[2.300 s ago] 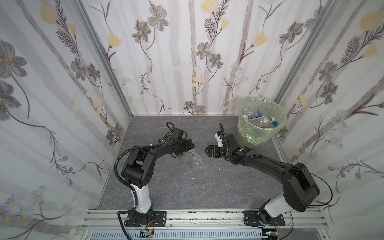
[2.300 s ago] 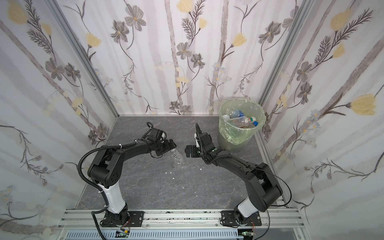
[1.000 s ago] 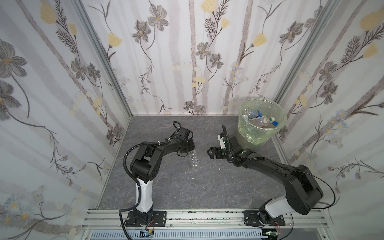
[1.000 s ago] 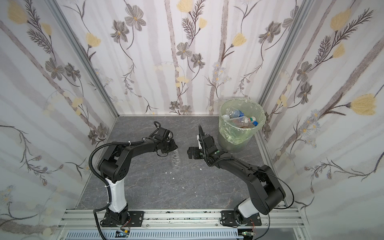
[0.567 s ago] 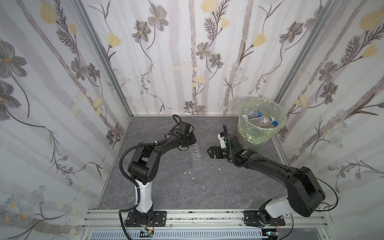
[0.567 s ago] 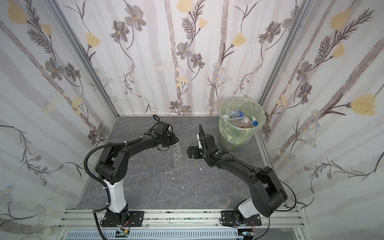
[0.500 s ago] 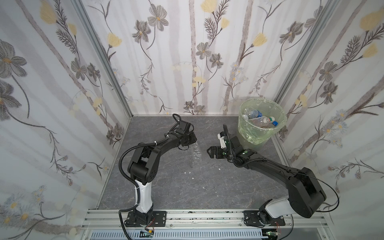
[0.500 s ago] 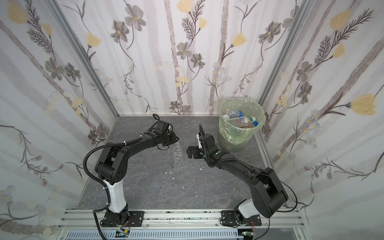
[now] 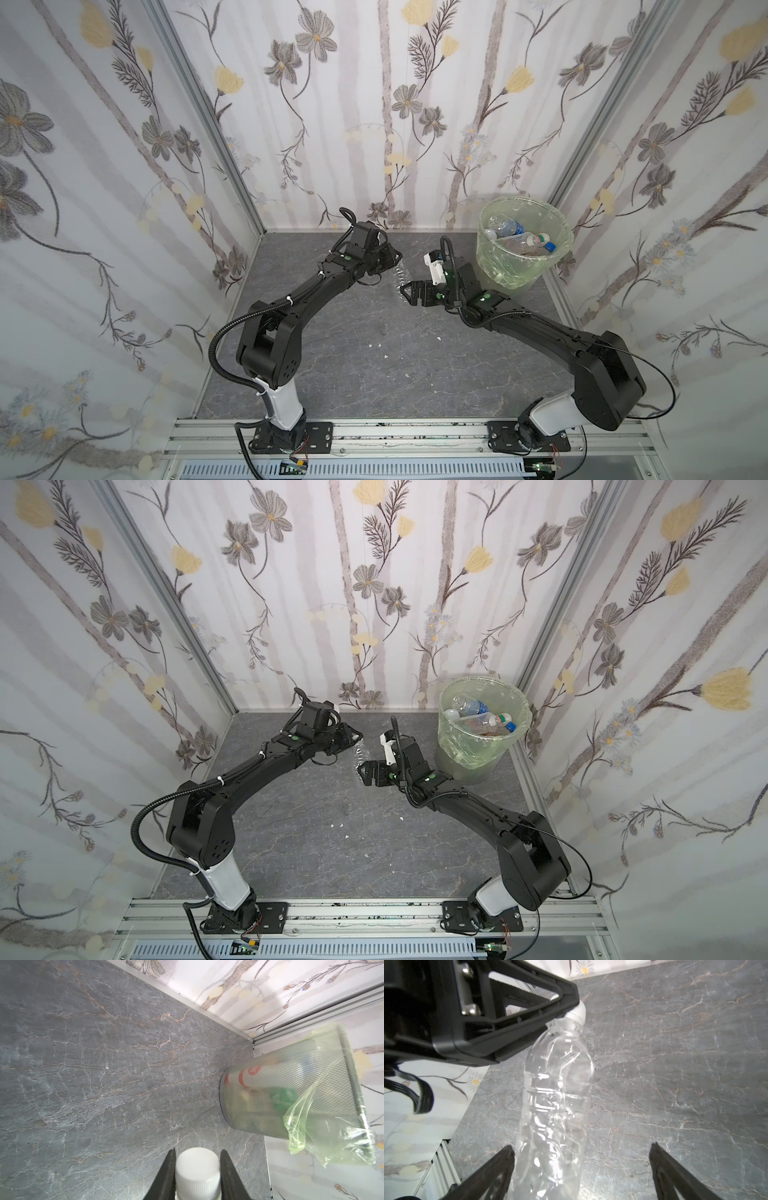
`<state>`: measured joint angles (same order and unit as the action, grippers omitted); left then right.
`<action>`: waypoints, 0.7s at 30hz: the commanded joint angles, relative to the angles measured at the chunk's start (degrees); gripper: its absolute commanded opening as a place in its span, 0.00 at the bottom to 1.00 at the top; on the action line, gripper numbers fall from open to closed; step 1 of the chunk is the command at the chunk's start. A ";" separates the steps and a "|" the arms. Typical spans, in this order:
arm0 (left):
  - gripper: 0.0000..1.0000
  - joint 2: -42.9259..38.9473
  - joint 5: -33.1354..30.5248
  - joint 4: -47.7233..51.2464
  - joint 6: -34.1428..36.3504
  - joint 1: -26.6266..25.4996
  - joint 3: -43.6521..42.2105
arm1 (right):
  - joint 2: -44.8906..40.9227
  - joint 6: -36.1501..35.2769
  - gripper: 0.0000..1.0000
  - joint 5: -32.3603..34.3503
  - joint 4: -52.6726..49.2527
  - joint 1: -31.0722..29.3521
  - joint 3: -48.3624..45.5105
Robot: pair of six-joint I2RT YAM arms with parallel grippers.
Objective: Throw the plastic bottles in the bin
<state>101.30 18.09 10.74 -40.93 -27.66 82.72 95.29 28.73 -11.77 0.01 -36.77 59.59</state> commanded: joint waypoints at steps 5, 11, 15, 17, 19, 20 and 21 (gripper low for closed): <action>0.17 -1.81 1.63 -2.04 -1.08 0.07 0.51 | 1.17 3.56 1.00 -7.39 9.45 -0.06 0.72; 0.16 -2.68 2.54 -2.91 -1.87 0.08 1.26 | 1.49 5.55 0.96 -9.40 13.86 -0.08 -0.69; 0.16 -3.03 3.02 -3.26 -2.53 0.06 1.48 | 2.33 6.31 0.89 -10.02 15.23 -0.05 -0.80; 0.16 -3.14 3.26 -3.44 -2.67 0.07 1.39 | 2.76 6.78 0.84 -10.29 15.69 -0.06 -0.79; 0.16 -3.22 3.16 -3.53 -2.67 0.06 1.24 | 2.64 7.16 0.78 -10.08 16.48 -0.05 -1.18; 0.16 -3.28 3.00 -3.52 -2.67 0.06 1.15 | 2.62 7.25 0.74 -9.96 16.76 -0.05 -1.34; 0.16 -3.30 2.91 -3.62 -2.67 0.06 1.05 | 2.43 7.30 0.70 -9.73 16.89 -0.05 -1.41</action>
<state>98.70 20.91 9.17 -42.96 -27.66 83.66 97.73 34.96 -20.91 13.23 -36.77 58.43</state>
